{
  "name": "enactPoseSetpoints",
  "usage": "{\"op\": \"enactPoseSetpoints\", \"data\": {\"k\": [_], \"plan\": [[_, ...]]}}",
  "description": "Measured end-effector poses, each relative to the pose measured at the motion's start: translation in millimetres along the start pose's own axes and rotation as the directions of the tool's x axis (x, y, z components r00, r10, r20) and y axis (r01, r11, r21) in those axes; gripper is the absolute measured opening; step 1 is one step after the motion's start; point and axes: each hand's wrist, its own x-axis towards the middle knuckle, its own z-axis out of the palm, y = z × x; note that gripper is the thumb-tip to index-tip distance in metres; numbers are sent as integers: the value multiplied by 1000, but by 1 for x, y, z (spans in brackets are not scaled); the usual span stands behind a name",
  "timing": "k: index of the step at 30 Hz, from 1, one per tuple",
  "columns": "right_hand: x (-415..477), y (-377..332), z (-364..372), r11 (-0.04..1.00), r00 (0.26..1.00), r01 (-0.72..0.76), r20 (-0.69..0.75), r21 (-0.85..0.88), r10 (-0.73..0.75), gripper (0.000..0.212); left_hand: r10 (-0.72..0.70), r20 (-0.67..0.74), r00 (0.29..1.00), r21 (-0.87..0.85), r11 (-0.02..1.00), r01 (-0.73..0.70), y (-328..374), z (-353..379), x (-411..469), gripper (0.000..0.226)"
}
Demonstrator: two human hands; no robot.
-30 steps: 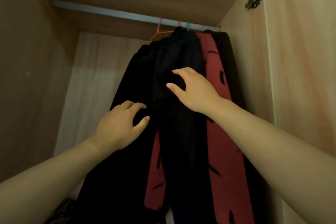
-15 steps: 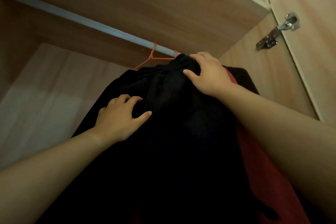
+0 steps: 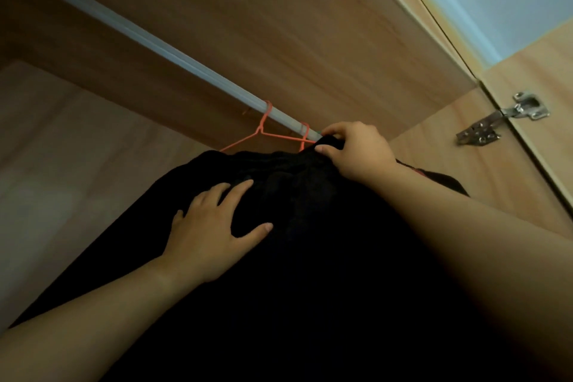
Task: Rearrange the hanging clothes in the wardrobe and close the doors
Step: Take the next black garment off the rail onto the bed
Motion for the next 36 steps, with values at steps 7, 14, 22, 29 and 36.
{"op": "enactPoseSetpoints", "data": {"k": [7,14,22,29,36], "plan": [[4,-3,2,998,998,-57,-15,23,57,20,-5,24,1000,-26,1000,6,-1,9,0,93],[8,-1,-1,992,995,-92,-37,85,95,7,-21,7,1000,-40,999,22,4,2,0,87],[34,-12,-22,965,956,-234,-154,120,251,15,1,20,1000,-40,999,0,20,-26,32,75],[29,-23,-27,952,941,-279,-160,129,298,15,18,71,997,-59,998,-14,11,-44,20,69],[5,-18,-31,954,922,-265,-251,143,294,14,3,155,988,-55,998,5,-11,-62,0,67]]}}
